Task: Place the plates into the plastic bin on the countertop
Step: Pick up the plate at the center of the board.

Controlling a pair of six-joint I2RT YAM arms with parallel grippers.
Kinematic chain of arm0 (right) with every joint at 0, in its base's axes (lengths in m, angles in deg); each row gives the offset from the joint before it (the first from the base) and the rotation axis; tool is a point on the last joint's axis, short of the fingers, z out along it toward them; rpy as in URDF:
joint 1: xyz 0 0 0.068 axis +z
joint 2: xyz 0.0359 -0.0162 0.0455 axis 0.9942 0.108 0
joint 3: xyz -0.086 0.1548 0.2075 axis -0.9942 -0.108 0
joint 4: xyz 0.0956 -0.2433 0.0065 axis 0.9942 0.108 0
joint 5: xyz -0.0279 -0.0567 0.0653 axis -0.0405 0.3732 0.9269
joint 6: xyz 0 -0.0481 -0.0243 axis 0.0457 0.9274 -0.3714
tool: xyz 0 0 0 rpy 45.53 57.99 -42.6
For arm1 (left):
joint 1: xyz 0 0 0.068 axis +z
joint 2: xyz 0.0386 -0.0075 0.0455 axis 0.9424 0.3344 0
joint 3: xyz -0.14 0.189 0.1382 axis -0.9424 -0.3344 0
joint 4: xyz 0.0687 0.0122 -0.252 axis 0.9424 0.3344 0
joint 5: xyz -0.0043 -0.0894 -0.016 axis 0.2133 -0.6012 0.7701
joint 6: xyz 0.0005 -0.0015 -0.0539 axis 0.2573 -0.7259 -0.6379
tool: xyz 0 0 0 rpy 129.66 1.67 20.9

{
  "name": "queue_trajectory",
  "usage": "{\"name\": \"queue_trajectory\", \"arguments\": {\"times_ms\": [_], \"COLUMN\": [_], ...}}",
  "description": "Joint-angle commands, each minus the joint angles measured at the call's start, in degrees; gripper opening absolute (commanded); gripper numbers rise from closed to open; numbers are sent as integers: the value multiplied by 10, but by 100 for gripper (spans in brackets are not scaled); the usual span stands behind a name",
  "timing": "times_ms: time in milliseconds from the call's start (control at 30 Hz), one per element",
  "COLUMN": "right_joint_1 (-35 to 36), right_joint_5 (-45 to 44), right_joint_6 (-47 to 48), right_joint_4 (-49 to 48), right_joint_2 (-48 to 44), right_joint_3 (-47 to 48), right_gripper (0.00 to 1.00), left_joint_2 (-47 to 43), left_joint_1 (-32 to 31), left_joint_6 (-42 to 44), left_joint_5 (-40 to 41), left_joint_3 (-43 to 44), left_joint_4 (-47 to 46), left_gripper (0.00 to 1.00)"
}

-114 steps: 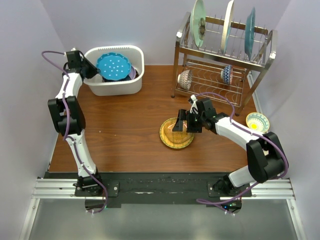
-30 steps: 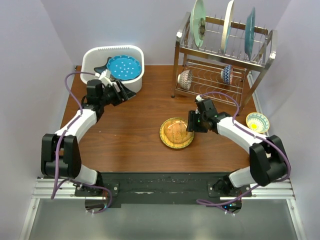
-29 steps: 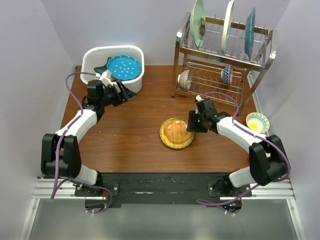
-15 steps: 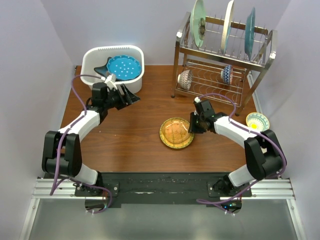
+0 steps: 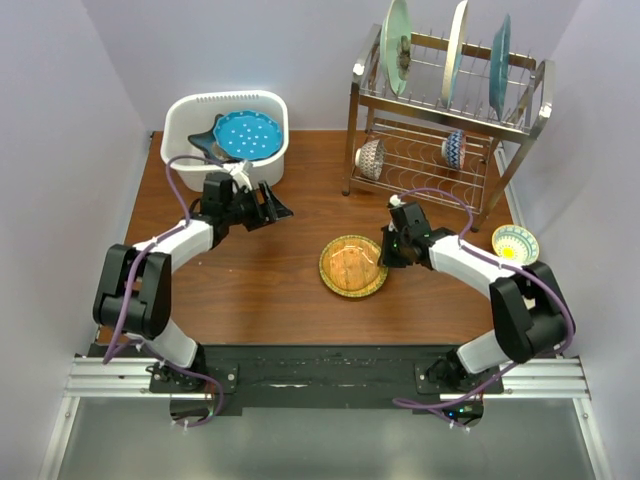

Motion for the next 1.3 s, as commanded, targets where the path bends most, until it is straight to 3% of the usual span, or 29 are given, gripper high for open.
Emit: {"name": "queue_trajectory", "arguments": {"times_ms": [0, 233, 833, 1267], "right_joint_1": [-1, -28, -92, -108], "right_joint_5": [-32, -50, -65, -91], "right_joint_6": [6, 22, 17, 4], "right_joint_4": [-11, 3, 14, 14], "right_joint_2": [-47, -86, -104, -107], "right_joint_3": [-9, -11, -34, -44], "right_gripper": [0, 0, 0, 0], "left_joint_2": [14, 61, 138, 172], "left_joint_1": [-11, -50, -121, -161], "left_joint_6": [22, 41, 45, 31], "left_joint_5": [-8, -28, -69, -90], "left_joint_3": [-8, 7, 17, 25], "left_joint_4": [-23, -22, -31, -48], "left_gripper": [74, 64, 59, 50]}}
